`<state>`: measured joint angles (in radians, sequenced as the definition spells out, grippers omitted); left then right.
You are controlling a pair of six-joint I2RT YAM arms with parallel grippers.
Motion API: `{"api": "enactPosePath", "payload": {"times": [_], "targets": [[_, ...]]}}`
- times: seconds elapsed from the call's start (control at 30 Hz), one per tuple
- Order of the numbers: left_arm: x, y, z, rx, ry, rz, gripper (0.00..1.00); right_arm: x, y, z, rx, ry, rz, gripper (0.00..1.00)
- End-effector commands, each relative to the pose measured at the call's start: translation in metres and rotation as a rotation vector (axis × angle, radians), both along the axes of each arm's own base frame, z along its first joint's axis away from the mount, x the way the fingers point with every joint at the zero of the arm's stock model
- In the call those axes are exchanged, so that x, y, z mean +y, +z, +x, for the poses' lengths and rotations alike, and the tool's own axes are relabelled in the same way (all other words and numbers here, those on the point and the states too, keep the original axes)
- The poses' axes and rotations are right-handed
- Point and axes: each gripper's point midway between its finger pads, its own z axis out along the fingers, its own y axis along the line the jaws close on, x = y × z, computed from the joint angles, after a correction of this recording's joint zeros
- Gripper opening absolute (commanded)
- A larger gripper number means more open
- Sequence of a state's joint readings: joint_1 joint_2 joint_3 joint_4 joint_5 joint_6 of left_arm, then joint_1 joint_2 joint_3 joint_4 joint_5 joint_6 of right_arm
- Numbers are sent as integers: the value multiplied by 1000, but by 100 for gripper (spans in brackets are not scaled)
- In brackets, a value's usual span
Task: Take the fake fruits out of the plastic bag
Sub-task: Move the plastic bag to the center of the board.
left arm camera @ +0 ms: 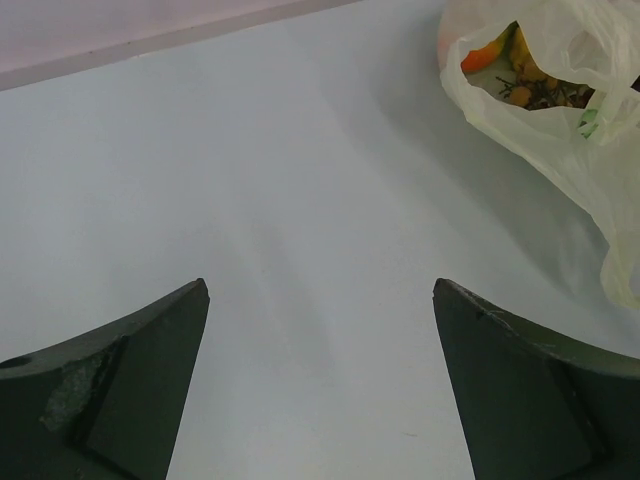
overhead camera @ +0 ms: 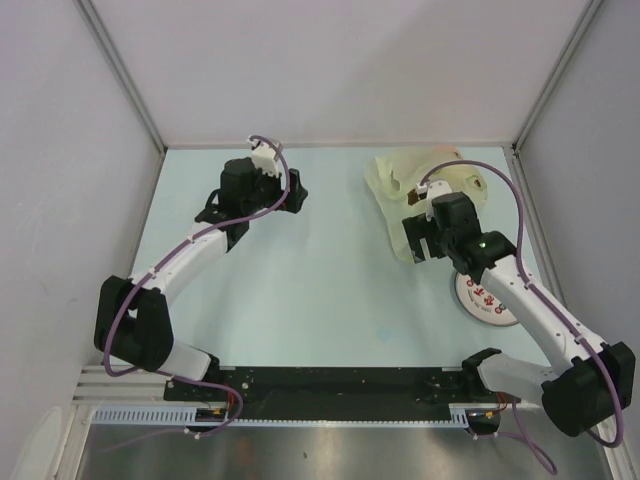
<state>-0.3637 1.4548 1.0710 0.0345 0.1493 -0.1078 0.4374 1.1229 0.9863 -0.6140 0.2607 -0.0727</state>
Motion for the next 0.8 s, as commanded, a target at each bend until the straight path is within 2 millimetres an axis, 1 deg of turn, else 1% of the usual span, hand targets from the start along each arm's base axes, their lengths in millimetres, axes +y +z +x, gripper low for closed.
{"api": "enactPosePath", "payload": {"times": [0.0,0.03,0.1,0.13,0.17,0.2,0.23,0.27,0.3,0.33,0.4,0.47,0.5,0.53,0.57,0.63,0.67,0.7,0.73,0.77], "targets": [[-15,24,3,-45,-40,-56,100,26,5,0,29,135,88,100],[-16,24,2,-43,-46,-57,100,26,9,8,3,144,90,100],[-19,28,1,-43,-59,-62,100,28,11,18,-20,173,92,100],[-19,26,0,-26,-57,-61,100,29,23,29,-78,160,121,100],[-19,27,-1,-20,-55,-61,100,19,31,41,-114,95,159,100],[-18,31,0,-17,-49,-68,100,18,34,50,-124,62,201,99],[-17,27,-3,9,-47,-60,100,17,44,62,-154,5,272,98],[-17,27,-3,11,-48,-57,100,9,57,75,-181,-54,326,96],[-16,30,-2,13,-34,-60,100,5,63,83,-194,-90,357,90],[-9,28,0,23,11,-48,100,10,64,93,-187,-109,429,88],[-4,32,3,26,52,-52,100,14,76,104,-208,-97,489,83],[-1,37,2,14,65,-52,100,21,80,115,-227,-76,504,81],[-1,38,1,7,60,-55,100,27,88,120,-244,-64,504,81],[-2,42,-1,1,53,-62,100,31,83,126,-234,-62,504,81],[-5,41,-5,7,32,-71,100,34,82,128,-228,-63,506,81],[-8,45,-10,4,9,-87,100,47,85,133,-224,-32,533,80],[-12,46,-15,9,-18,-98,100,53,79,136,-208,-23,541,80],[-13,47,-17,7,-31,-105,99,64,80,137,-209,8,552,80],[-16,50,-19,2,-47,-114,99,69,80,139,-212,20,551,80],[-20,52,-24,3,-77,-124,99,74,72,143,-199,24,543,80]]}}
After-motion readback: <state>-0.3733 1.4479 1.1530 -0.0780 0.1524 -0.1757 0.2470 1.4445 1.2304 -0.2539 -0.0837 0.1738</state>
